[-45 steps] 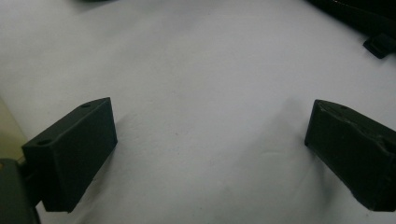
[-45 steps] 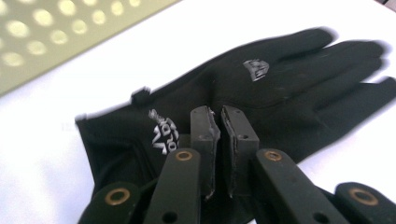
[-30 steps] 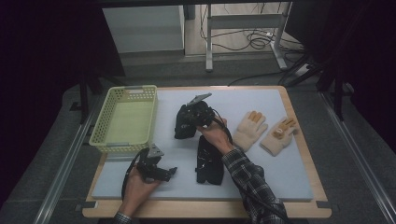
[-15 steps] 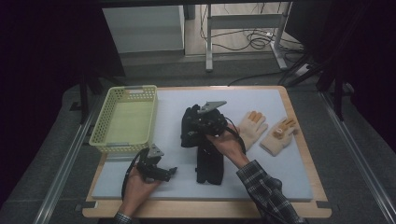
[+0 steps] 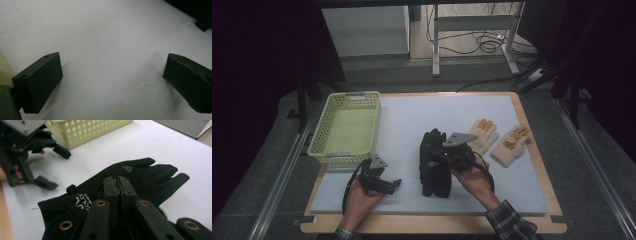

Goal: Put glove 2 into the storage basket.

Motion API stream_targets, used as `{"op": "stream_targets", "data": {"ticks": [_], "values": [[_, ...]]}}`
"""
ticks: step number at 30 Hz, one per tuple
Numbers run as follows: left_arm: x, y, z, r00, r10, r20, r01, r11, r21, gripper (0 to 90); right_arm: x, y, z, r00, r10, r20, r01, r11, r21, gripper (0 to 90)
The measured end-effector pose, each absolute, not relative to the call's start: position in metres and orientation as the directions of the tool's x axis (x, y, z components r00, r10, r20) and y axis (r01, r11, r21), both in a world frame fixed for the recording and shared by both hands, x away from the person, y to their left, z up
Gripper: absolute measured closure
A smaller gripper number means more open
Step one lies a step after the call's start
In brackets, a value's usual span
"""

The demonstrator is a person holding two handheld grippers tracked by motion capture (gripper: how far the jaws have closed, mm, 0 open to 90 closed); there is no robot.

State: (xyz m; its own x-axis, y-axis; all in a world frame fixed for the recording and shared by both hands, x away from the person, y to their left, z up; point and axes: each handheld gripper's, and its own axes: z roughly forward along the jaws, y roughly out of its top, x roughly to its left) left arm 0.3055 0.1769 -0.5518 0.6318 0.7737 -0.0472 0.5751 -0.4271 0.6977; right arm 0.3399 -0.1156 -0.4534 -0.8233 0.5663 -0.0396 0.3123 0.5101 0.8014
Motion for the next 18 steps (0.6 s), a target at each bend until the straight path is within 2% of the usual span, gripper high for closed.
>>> {"op": "stream_targets", "data": {"ticks": [12, 18], "values": [[0.306, 0.177, -0.552, 0.635, 0.771, -0.044, 0.574, -0.433, 0.696, 2.2, 0.323, -0.119, -0.495, -0.811, 0.583, -0.039, 0.351, 0.539, 0.766, 84.7], [0.306, 0.177, -0.552, 0.635, 0.771, -0.043, 0.573, -0.433, 0.696, 2.2, 0.325, -0.124, -0.513, -0.812, 0.583, -0.003, 0.395, 0.553, 0.734, 78.8]]}}
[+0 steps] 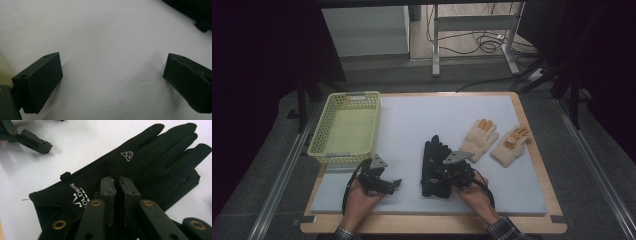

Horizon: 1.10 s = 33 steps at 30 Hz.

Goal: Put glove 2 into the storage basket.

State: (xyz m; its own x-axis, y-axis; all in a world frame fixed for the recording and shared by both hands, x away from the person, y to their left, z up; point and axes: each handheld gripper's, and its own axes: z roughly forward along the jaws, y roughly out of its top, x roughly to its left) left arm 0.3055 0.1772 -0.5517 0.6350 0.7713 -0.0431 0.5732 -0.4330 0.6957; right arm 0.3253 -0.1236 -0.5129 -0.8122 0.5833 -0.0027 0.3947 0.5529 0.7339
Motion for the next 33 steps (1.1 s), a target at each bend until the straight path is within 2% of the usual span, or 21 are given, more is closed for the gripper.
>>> {"op": "stream_targets", "data": {"ticks": [4, 11, 14, 15, 17, 23, 33], "values": [[0.306, 0.177, -0.552, 0.635, 0.771, -0.043, 0.573, -0.433, 0.695, 2.2, 0.326, -0.129, -0.505, -0.814, 0.581, -0.001, 0.389, 0.547, 0.741, 70.3], [0.306, 0.177, -0.552, 0.635, 0.772, -0.044, 0.574, -0.433, 0.696, 2.2, 0.325, -0.147, -0.489, -0.794, 0.607, -0.026, 0.376, 0.525, 0.764, 67.3], [0.306, 0.177, -0.552, 0.635, 0.771, -0.043, 0.573, -0.433, 0.695, 2.2, 0.324, -0.164, -0.494, -0.782, 0.623, -0.013, 0.39, 0.507, 0.769, 81.8], [0.306, 0.177, -0.552, 0.635, 0.771, -0.043, 0.573, -0.433, 0.695, 2.2, 0.324, -0.164, -0.494, -0.782, 0.623, -0.013, 0.39, 0.507, 0.769, 81.8], [0.306, 0.177, -0.552, 0.635, 0.772, -0.043, 0.573, -0.433, 0.696, 2.2, 0.322, -0.173, -0.502, -0.78, 0.626, -0.002, 0.404, 0.506, 0.762, 88.0], [0.306, 0.177, -0.552, 0.635, 0.772, -0.043, 0.573, -0.433, 0.696, 2.2, 0.311, -0.179, -0.521, -0.8, 0.6, 0.012, 0.41, 0.531, 0.742, 88.6], [0.306, 0.177, -0.552, 0.635, 0.772, -0.043, 0.573, -0.432, 0.696, 2.2, 0.305, -0.166, -0.532, -0.827, 0.562, 0.017, 0.394, 0.559, 0.73, 88.6]]}}
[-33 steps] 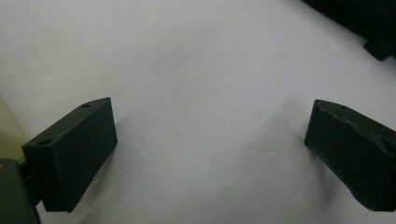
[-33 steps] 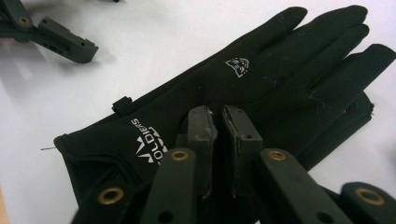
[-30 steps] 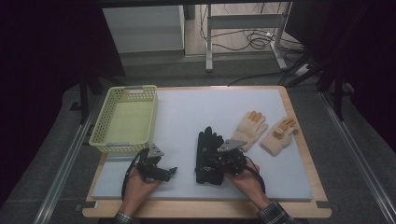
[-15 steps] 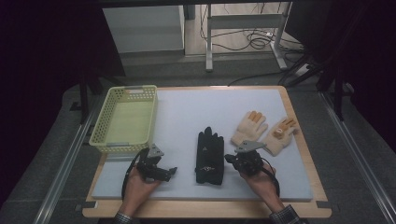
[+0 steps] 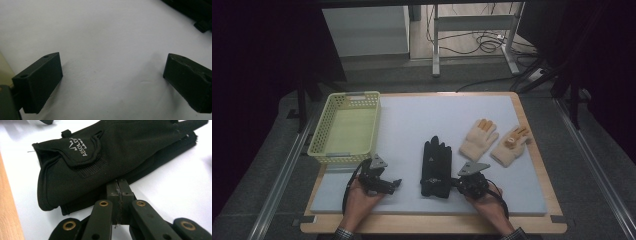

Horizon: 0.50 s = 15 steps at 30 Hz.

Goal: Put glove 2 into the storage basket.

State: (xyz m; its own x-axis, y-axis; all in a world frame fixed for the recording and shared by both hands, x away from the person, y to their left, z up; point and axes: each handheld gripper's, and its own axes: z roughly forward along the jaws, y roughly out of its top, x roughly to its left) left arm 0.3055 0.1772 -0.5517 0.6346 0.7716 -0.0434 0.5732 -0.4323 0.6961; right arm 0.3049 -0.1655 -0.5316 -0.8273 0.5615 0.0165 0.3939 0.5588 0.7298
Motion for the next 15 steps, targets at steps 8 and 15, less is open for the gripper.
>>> {"op": "stream_targets", "data": {"ticks": [8, 15], "values": [[0.306, 0.177, -0.552, 0.635, 0.771, -0.043, 0.573, -0.433, 0.696, 2.2, 0.305, -0.152, -0.533, -0.844, 0.535, 0.028, 0.382, 0.564, 0.732, 88.5], [0.306, 0.177, -0.552, 0.635, 0.771, -0.043, 0.573, -0.434, 0.695, 2.2, 0.309, -0.135, -0.534, -0.853, 0.521, 0.031, 0.373, 0.568, 0.734, 88.5]]}}
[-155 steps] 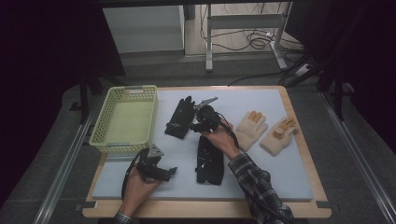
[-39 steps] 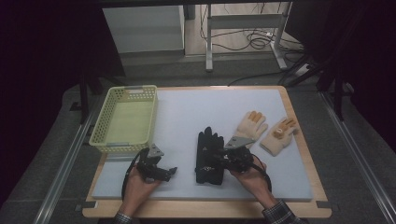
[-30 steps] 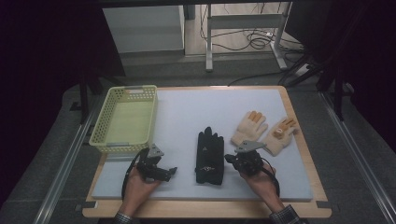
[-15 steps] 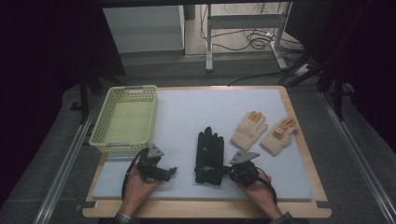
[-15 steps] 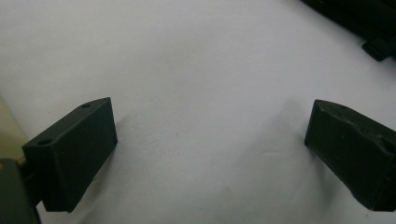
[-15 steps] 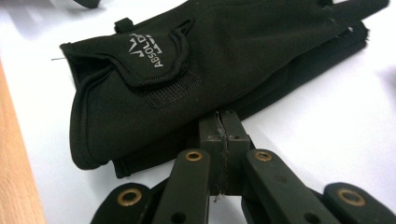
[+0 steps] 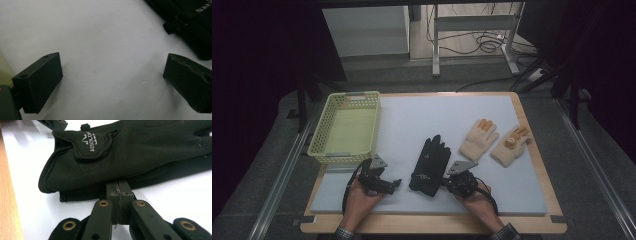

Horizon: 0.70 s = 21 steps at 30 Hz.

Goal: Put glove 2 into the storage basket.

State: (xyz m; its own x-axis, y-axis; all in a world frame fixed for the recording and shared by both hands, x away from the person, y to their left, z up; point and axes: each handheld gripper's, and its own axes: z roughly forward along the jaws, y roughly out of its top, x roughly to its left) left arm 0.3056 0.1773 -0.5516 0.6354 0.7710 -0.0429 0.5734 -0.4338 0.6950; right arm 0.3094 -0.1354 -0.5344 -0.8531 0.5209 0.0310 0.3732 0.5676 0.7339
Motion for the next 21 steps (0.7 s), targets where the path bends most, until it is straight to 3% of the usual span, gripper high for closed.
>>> {"op": "stream_targets", "data": {"ticks": [21], "values": [[0.305, 0.177, -0.552, 0.634, 0.772, -0.044, 0.574, -0.432, 0.695, 2.3, 0.329, -0.096, -0.537, -0.838, 0.545, 0.01, 0.373, 0.56, 0.74, 88.5]]}}
